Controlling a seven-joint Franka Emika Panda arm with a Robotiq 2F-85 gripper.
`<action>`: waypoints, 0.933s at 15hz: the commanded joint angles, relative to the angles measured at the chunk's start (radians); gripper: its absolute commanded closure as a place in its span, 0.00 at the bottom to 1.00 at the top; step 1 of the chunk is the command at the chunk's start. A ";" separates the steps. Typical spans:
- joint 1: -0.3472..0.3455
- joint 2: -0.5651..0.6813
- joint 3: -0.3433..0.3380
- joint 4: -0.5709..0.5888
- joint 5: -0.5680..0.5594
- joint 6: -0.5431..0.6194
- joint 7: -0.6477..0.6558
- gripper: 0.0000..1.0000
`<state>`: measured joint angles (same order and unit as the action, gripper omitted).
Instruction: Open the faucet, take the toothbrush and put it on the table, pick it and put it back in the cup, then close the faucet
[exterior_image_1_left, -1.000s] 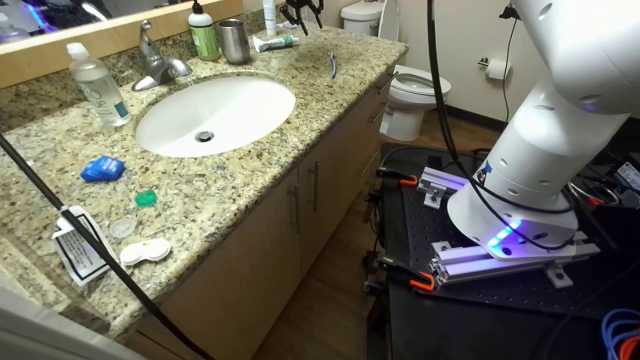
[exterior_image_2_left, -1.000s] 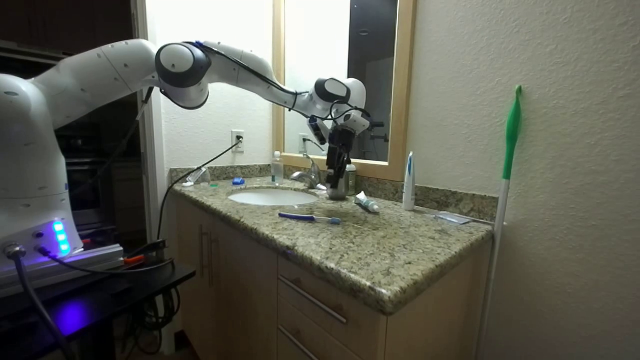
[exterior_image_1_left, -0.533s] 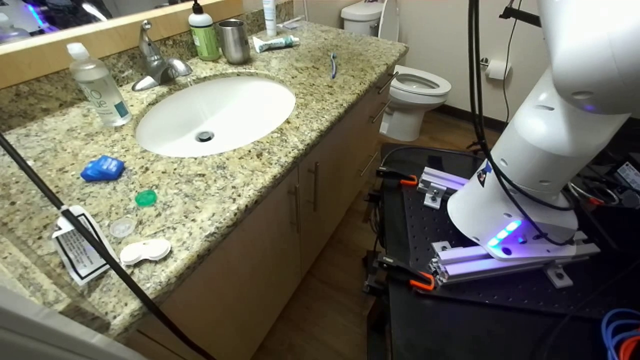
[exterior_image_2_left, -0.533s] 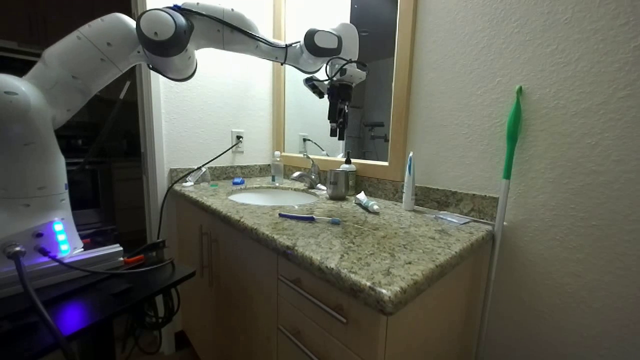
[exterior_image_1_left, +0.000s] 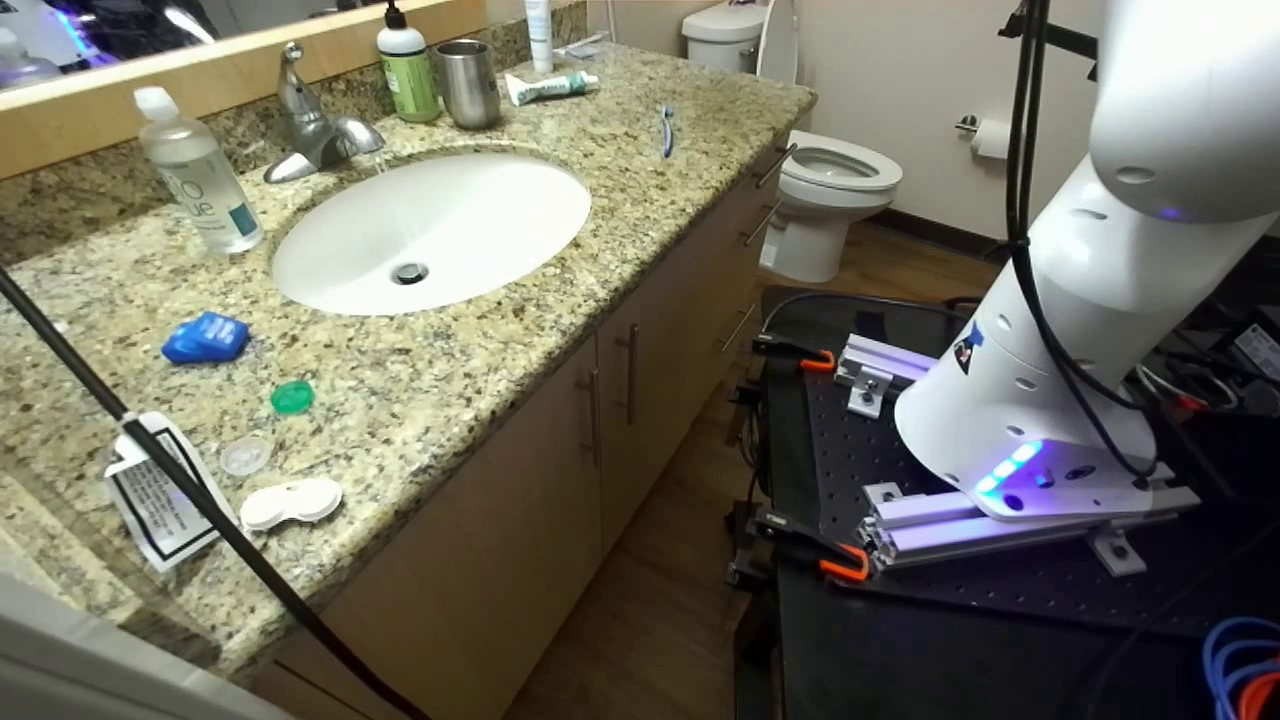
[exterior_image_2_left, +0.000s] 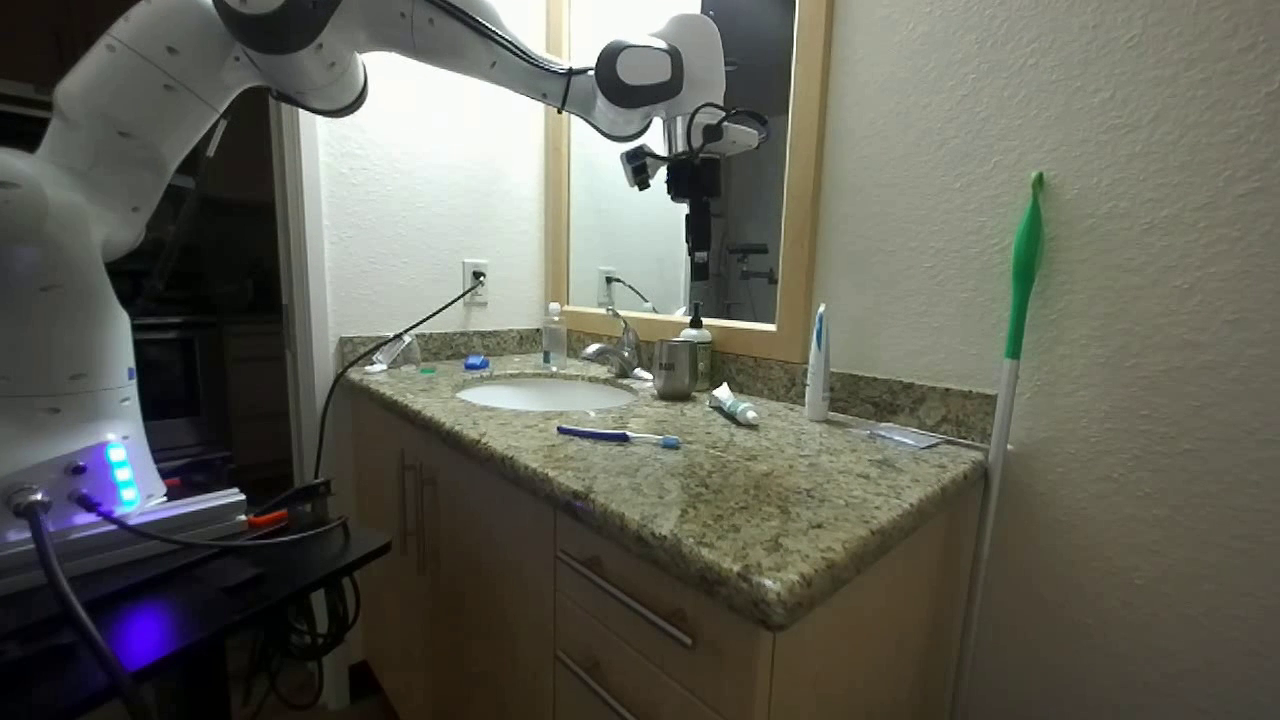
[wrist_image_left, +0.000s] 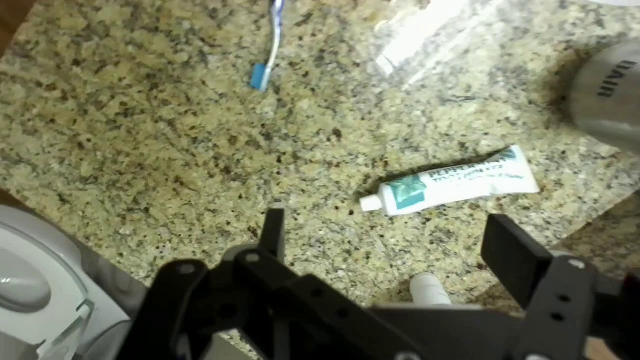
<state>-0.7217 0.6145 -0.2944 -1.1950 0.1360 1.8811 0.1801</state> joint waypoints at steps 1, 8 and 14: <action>-0.002 -0.017 -0.013 -0.042 -0.025 0.019 -0.041 0.00; 0.012 -0.067 -0.044 -0.132 -0.113 0.039 -0.102 0.00; 0.042 -0.024 0.016 -0.294 -0.170 0.180 -0.225 0.00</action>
<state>-0.6981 0.5736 -0.2942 -1.3925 0.0024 1.9806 0.0235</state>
